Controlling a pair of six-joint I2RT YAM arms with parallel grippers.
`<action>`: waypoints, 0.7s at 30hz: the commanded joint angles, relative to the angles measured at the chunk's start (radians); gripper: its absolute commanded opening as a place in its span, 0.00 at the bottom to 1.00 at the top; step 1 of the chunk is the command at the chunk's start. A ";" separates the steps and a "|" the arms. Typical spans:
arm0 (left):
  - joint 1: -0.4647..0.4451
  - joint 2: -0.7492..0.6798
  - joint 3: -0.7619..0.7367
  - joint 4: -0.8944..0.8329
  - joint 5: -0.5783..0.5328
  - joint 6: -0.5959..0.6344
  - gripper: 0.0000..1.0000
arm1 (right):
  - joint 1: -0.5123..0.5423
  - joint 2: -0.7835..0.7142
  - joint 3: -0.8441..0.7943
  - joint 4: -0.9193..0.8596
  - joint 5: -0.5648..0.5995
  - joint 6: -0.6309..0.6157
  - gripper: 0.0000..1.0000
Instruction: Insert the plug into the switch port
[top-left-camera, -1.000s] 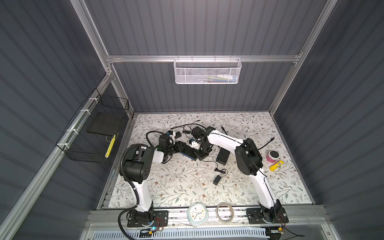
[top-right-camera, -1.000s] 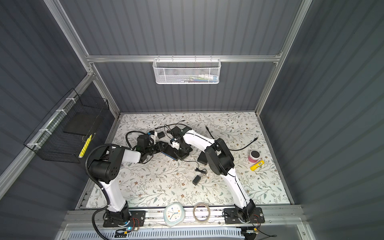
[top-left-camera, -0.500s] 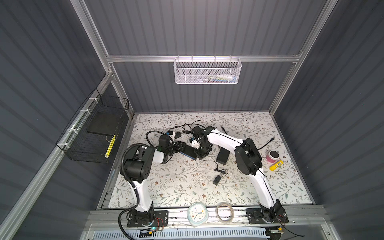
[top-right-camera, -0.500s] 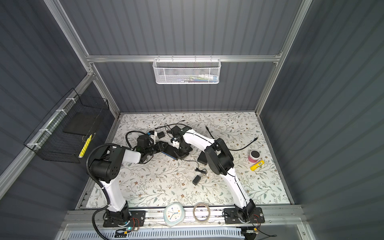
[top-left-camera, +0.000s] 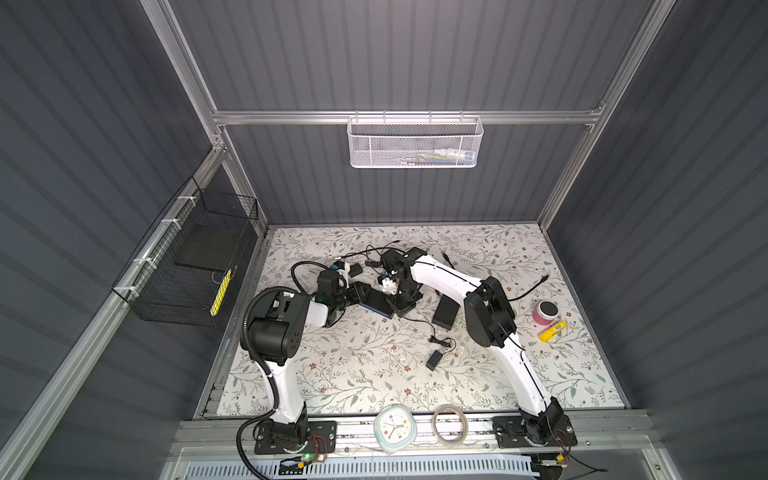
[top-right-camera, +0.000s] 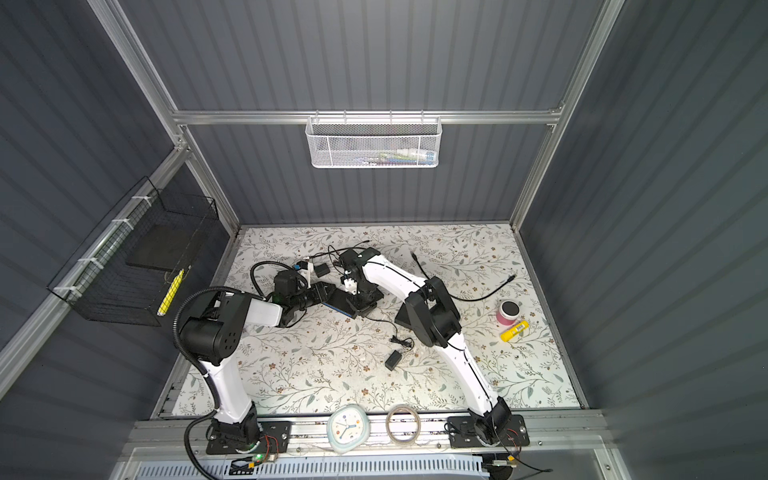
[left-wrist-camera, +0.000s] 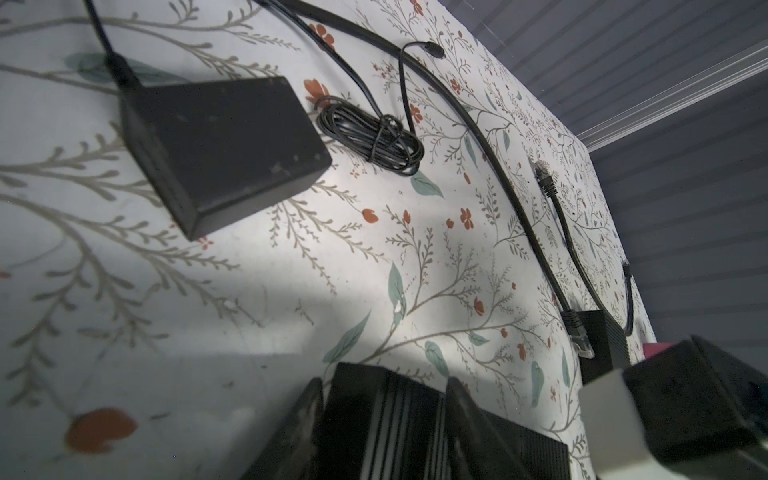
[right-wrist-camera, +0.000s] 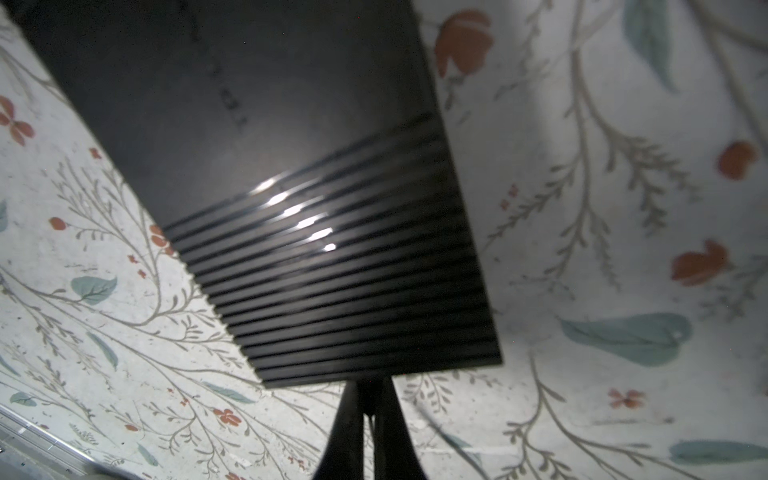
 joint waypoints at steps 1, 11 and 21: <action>-0.158 0.108 -0.082 -0.319 0.234 -0.089 0.48 | 0.044 0.036 0.104 0.555 -0.201 -0.022 0.00; -0.163 0.135 -0.070 -0.324 0.282 -0.024 0.48 | 0.044 0.040 0.143 0.494 -0.196 -0.131 0.00; -0.164 0.149 -0.007 -0.429 0.281 0.098 0.48 | 0.050 0.019 0.114 0.468 -0.213 -0.132 0.00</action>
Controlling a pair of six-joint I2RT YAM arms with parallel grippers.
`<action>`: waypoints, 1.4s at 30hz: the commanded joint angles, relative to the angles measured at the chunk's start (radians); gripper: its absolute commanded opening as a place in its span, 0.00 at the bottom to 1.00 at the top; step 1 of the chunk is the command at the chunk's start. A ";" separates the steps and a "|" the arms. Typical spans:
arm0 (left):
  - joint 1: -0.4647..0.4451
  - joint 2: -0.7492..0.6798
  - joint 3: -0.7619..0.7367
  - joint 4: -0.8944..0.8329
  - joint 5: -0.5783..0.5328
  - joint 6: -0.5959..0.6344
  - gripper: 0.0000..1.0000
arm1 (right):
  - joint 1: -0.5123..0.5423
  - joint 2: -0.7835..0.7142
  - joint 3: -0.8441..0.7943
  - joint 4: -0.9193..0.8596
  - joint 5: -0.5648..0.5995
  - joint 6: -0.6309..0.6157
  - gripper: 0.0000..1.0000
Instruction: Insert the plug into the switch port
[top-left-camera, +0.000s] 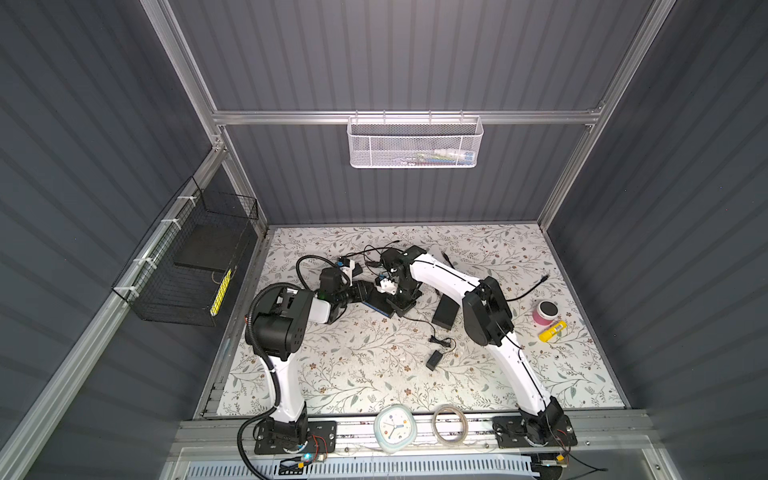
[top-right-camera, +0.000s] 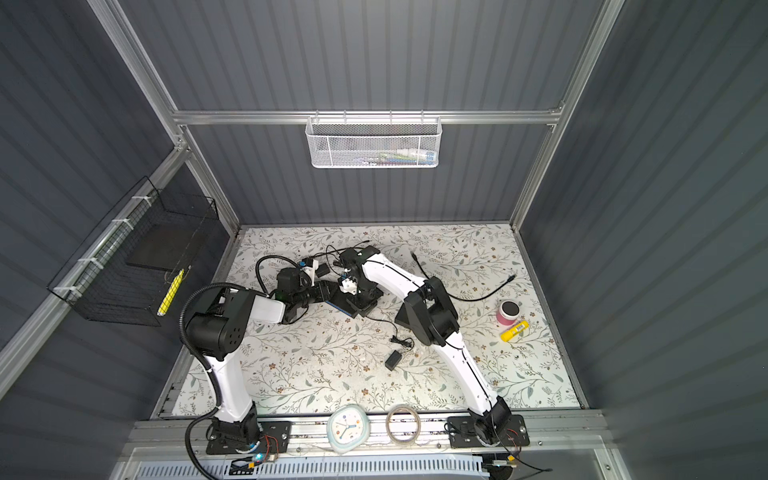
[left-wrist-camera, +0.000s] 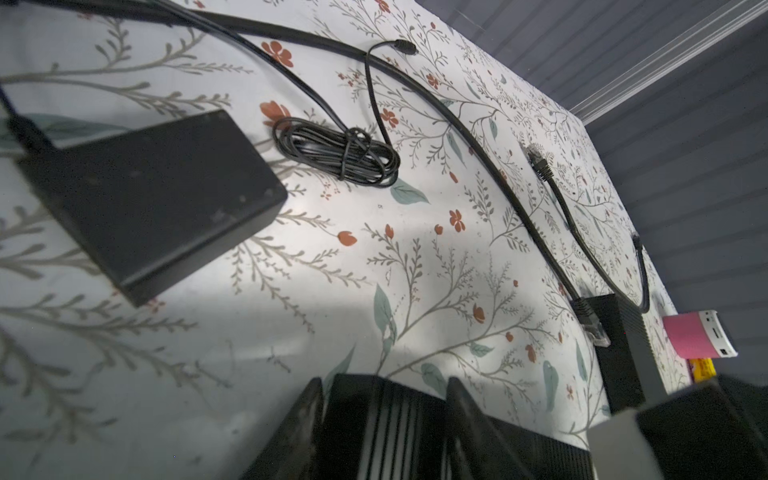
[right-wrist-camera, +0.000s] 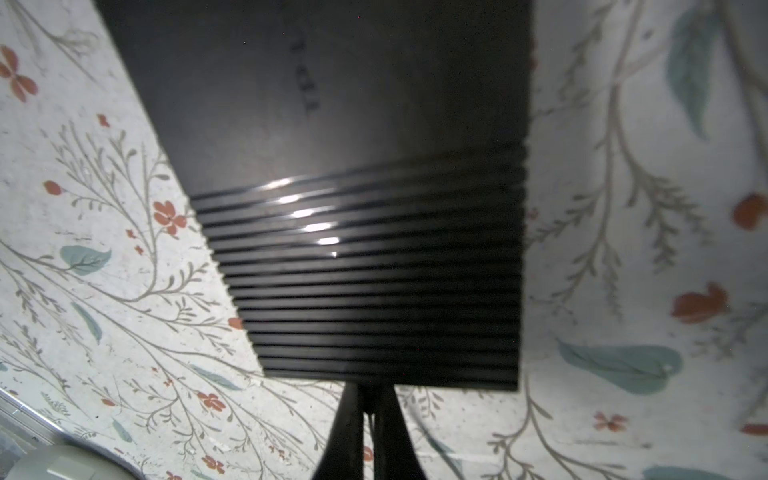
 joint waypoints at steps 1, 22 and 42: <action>-0.158 0.103 -0.062 -0.429 0.249 -0.020 0.48 | 0.061 -0.023 0.033 0.528 -0.198 -0.003 0.00; -0.221 0.105 -0.065 -0.411 0.254 -0.026 0.47 | 0.065 -0.110 -0.134 0.688 -0.108 0.108 0.00; -0.345 0.162 -0.127 -0.315 0.275 -0.080 0.46 | 0.052 -0.081 -0.042 0.789 -0.114 0.106 0.00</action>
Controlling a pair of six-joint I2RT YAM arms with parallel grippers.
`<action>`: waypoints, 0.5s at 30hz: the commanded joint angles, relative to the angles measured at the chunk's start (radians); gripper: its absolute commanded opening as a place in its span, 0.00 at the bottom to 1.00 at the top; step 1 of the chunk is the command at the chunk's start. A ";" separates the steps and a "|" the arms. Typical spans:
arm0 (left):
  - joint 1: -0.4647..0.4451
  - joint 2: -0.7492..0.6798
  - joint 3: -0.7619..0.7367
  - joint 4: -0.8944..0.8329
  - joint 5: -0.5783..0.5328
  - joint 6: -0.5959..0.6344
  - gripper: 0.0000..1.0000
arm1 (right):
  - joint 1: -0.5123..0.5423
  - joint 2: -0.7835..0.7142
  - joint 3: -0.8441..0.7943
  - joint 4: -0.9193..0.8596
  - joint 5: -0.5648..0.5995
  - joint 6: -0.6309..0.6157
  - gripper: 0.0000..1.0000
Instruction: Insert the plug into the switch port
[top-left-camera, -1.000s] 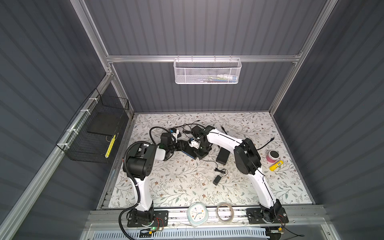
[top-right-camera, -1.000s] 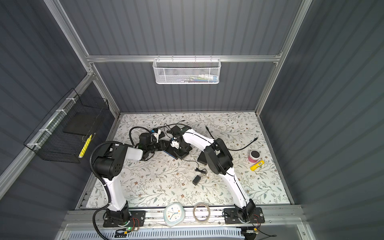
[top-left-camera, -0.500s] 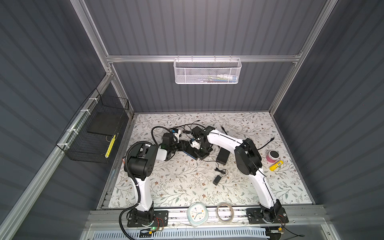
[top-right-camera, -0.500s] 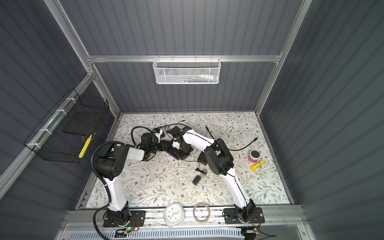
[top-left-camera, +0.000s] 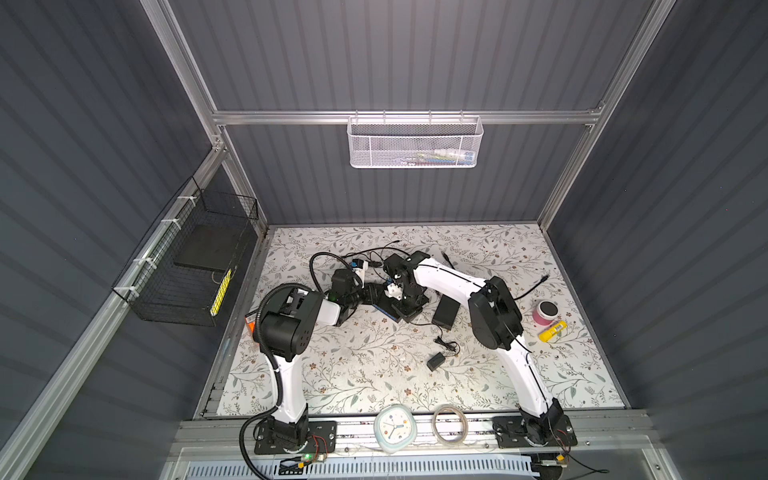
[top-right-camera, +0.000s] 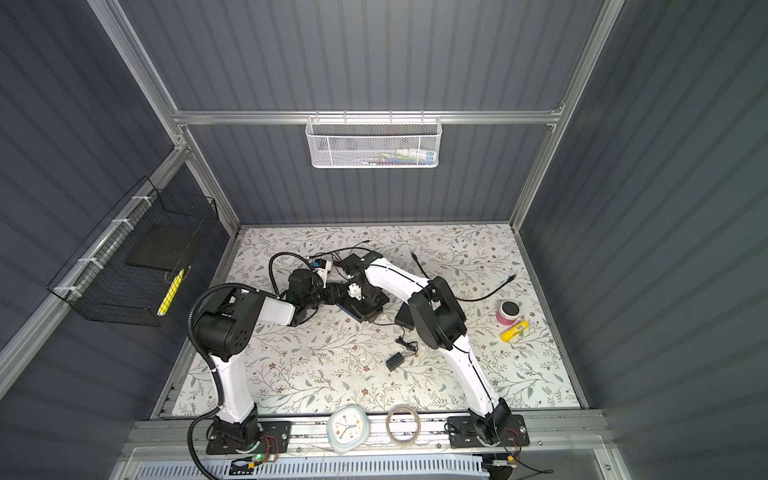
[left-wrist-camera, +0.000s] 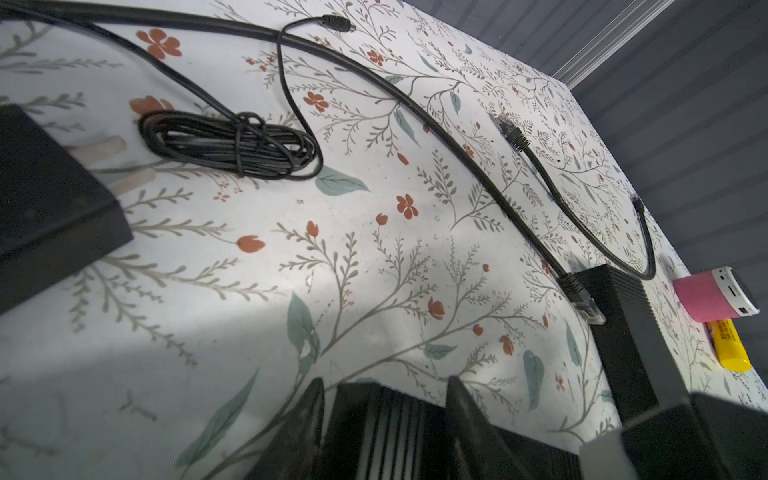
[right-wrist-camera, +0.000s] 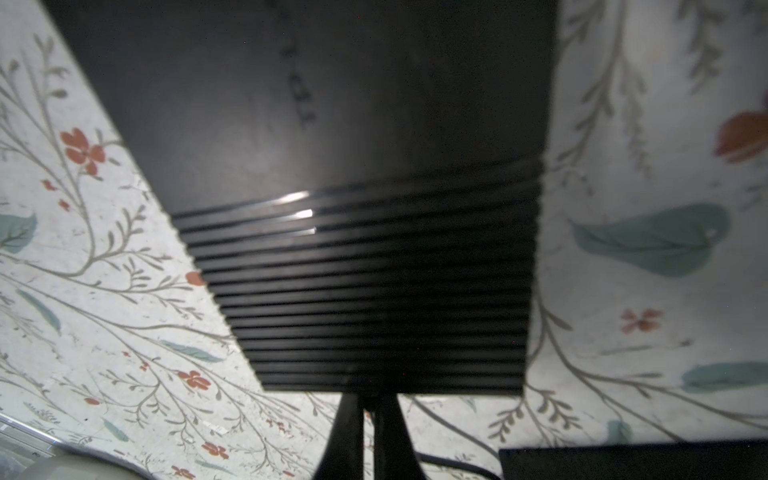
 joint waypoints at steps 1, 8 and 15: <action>-0.249 0.137 -0.129 -0.364 0.330 -0.130 0.46 | 0.038 0.027 0.151 0.740 -0.176 -0.015 0.00; -0.272 0.164 -0.153 -0.261 0.355 -0.201 0.45 | 0.038 0.050 0.207 0.795 -0.221 -0.002 0.00; -0.248 0.111 -0.140 -0.381 0.265 -0.184 0.43 | 0.038 0.013 0.118 0.808 -0.220 -0.007 0.00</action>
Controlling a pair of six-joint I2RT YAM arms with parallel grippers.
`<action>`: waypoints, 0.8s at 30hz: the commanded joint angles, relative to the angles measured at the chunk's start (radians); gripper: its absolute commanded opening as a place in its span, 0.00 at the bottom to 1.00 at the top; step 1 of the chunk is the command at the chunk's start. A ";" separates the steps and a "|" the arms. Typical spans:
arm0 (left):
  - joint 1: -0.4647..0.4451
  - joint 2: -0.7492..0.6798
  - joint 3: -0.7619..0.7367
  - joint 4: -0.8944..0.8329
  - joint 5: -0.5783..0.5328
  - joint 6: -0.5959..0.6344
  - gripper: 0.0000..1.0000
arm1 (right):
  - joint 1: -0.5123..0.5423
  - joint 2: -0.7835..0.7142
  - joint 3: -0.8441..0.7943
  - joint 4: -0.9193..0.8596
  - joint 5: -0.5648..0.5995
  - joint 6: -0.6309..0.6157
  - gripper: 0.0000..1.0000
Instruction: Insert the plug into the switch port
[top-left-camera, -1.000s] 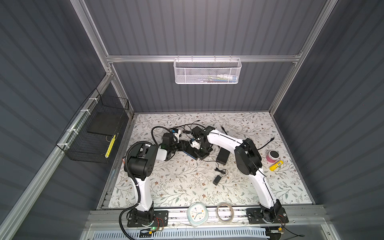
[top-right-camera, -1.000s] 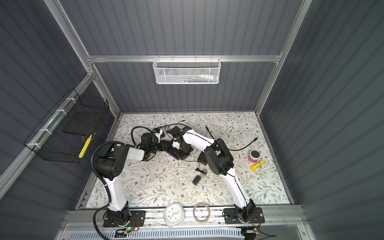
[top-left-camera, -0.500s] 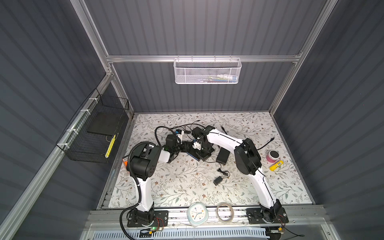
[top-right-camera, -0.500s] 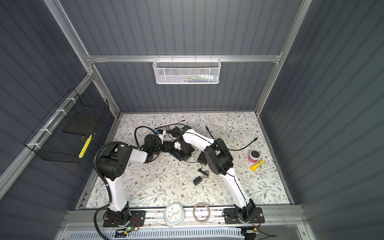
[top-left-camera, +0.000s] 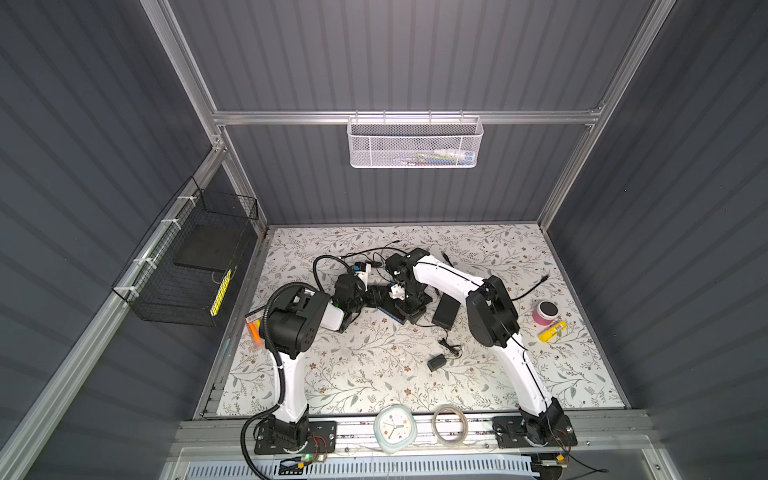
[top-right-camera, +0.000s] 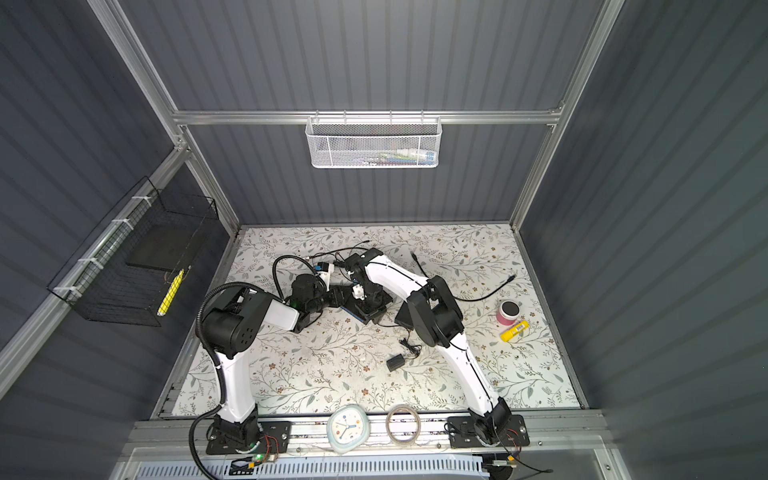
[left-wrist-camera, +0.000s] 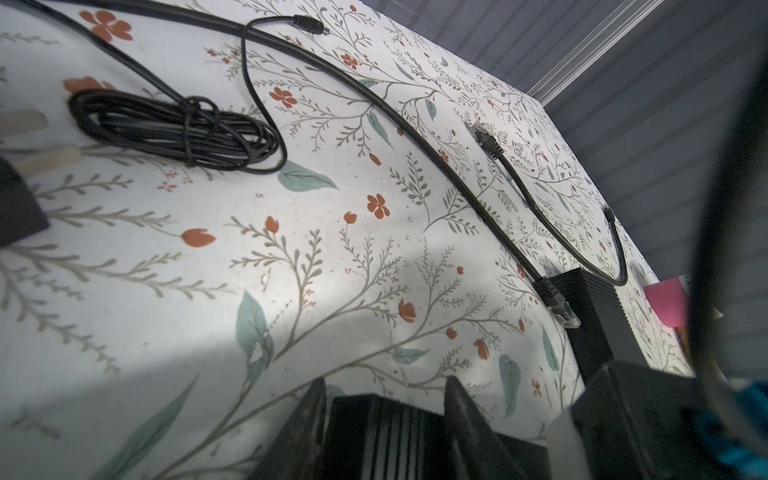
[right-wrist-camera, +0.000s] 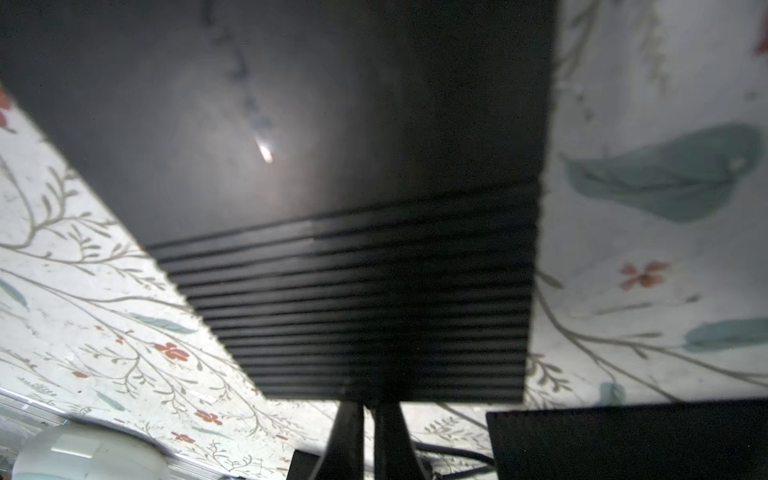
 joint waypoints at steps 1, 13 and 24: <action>-0.199 0.078 -0.100 -0.536 0.253 -0.115 0.43 | 0.055 -0.054 0.004 0.950 -0.212 -0.009 0.00; 0.005 -0.026 -0.152 -0.662 0.066 -0.176 0.43 | 0.026 -0.287 -0.434 0.993 -0.113 -0.016 0.21; 0.078 -0.155 -0.158 -0.763 -0.046 -0.202 0.44 | -0.063 -0.549 -0.801 0.946 -0.098 0.053 0.47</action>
